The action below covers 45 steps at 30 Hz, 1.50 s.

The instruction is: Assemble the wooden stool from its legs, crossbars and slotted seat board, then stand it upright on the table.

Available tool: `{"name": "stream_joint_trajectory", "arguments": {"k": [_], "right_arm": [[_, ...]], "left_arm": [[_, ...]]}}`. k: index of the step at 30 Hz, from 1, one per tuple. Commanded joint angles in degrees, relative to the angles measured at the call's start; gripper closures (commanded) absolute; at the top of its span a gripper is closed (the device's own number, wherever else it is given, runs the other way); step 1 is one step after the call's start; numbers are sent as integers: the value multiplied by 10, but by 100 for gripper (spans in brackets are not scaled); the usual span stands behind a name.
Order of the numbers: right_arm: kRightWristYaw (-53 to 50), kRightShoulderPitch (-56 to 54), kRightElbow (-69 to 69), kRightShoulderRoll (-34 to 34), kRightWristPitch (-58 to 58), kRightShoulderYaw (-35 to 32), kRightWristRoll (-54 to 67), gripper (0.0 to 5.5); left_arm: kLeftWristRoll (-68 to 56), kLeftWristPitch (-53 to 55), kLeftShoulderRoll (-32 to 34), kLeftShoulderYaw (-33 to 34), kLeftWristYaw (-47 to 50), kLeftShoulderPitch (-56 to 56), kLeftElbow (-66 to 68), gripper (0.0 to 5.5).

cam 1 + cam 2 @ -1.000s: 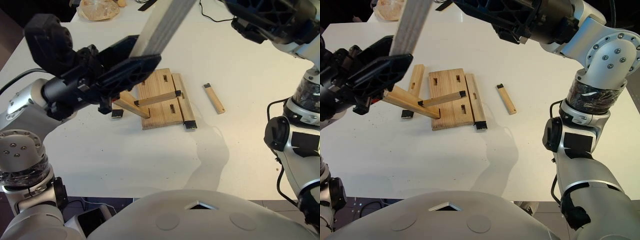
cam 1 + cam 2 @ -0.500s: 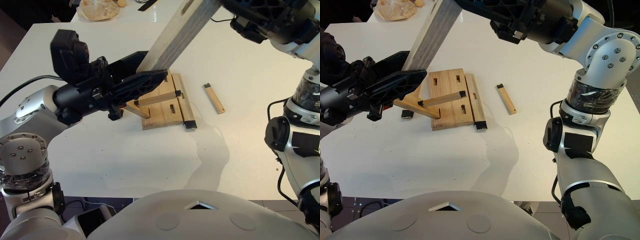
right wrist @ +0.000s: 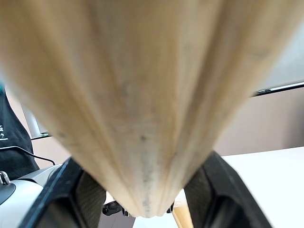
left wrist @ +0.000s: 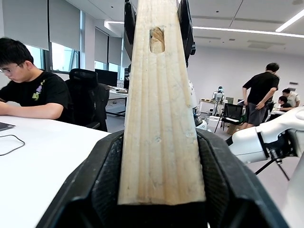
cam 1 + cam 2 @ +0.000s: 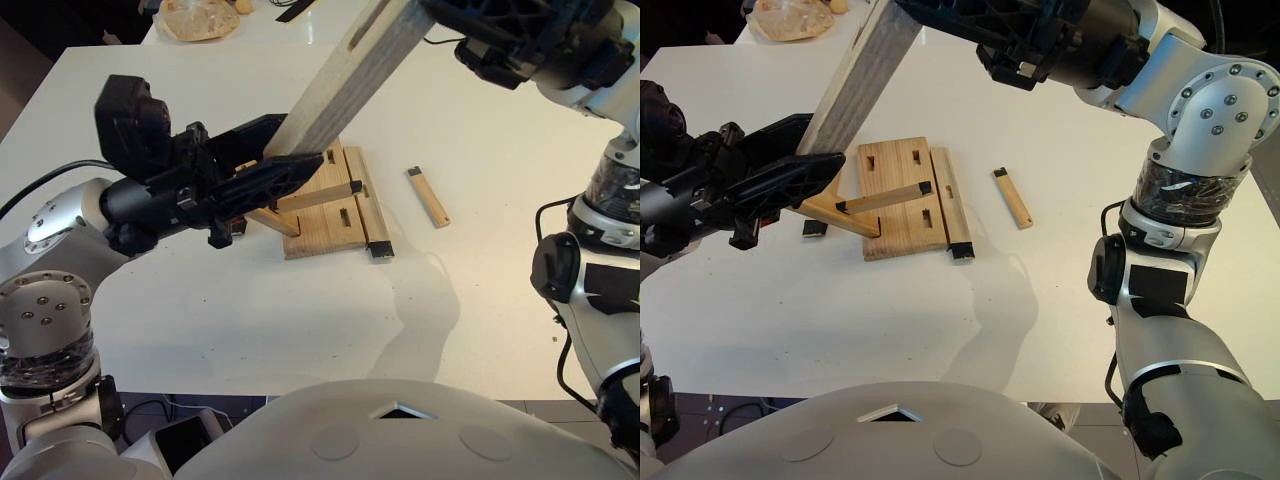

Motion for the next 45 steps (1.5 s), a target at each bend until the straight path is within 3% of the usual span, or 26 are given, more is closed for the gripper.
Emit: {"name": "stream_joint_trajectory", "arguments": {"k": [1, 6, 10, 14, 17, 20, 25, 31, 35, 39, 45], "right_arm": [[5, 9, -10, -18, -11, -13, 7, 348], [-1, 4, 6, -17, -27, -18, 5, 348], [3, -29, 36, -34, -67, -34, -26, 348], [57, -71, 108, -84, -163, -26, -136, 348], [121, -84, 165, -122, -249, 11, -240, 348], [185, -54, 200, -141, -373, 91, -377, 348], [195, 62, 223, -105, -486, 178, -500, 348], [151, 196, 131, -60, -513, 188, -529, 348], [134, 250, 16, -50, -465, 180, -488, 348], [140, 288, -45, -60, -434, 181, -462, 348], [188, 312, 14, -62, -492, 219, -509, 348]], "left_arm": [[41, -2, 12, 5, 8, -7, 33, 289], [34, -3, 15, 11, 24, -29, 35, 201], [20, -16, 17, 45, 57, -57, 41, 196], [-19, -34, -14, 71, 110, -66, 58, 196], [14, -39, -18, 67, 106, -46, 79, 196], [49, -64, -33, 84, 116, -50, 116, 196], [153, -152, -131, 93, 268, -72, 160, 196], [235, -200, -252, 91, 450, -90, 229, 196], [305, -214, -283, 101, 542, -91, 258, 196], [332, -198, -298, 89, 563, -72, 235, 196], [351, -189, -314, 65, 549, -97, 252, 196]]}}
